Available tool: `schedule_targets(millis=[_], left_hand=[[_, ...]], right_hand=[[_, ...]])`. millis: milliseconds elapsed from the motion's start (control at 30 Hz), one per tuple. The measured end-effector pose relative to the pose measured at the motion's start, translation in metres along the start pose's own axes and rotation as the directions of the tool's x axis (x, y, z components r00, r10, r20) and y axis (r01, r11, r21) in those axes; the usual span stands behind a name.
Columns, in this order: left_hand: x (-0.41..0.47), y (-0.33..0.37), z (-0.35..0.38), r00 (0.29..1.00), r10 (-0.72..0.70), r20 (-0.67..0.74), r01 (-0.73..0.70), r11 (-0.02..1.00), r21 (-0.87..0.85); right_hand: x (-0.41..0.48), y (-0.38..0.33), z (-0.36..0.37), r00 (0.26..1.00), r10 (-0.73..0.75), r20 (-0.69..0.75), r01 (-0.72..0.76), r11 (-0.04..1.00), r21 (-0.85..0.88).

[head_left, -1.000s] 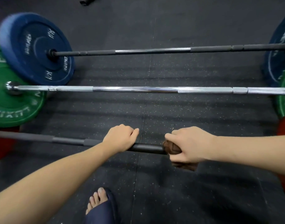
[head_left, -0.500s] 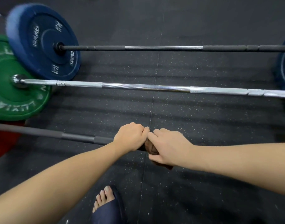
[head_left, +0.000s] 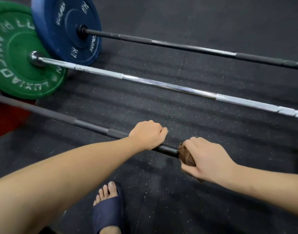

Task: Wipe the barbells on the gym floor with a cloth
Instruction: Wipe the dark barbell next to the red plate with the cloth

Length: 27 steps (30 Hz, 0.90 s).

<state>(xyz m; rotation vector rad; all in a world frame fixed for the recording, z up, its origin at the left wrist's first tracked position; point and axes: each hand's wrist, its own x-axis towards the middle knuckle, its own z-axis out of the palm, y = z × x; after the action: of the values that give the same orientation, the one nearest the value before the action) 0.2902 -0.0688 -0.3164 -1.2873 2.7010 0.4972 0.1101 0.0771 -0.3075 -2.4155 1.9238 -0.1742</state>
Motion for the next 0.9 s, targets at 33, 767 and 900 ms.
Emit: schedule_targets(millis=[33,767,900], left_hand=[[0.0,0.0,0.0,1.0,0.001,-0.002,-0.001,1.0,0.0],[-0.029,-0.071,-0.037,0.956,-0.295,0.007,0.292,0.95,0.106],[-0.032,-0.074,-0.019,0.932,-0.341,-0.125,0.35,0.935,0.061]], right_hand=[[0.003,-0.003,0.002,1.0,-0.013,-0.016,0.013,1.0,-0.007],[0.025,0.008,-0.019,0.975,-0.022,0.219,-0.002,0.994,0.109],[0.024,0.001,-0.016,0.981,-0.032,0.194,0.021,0.998,0.06]])
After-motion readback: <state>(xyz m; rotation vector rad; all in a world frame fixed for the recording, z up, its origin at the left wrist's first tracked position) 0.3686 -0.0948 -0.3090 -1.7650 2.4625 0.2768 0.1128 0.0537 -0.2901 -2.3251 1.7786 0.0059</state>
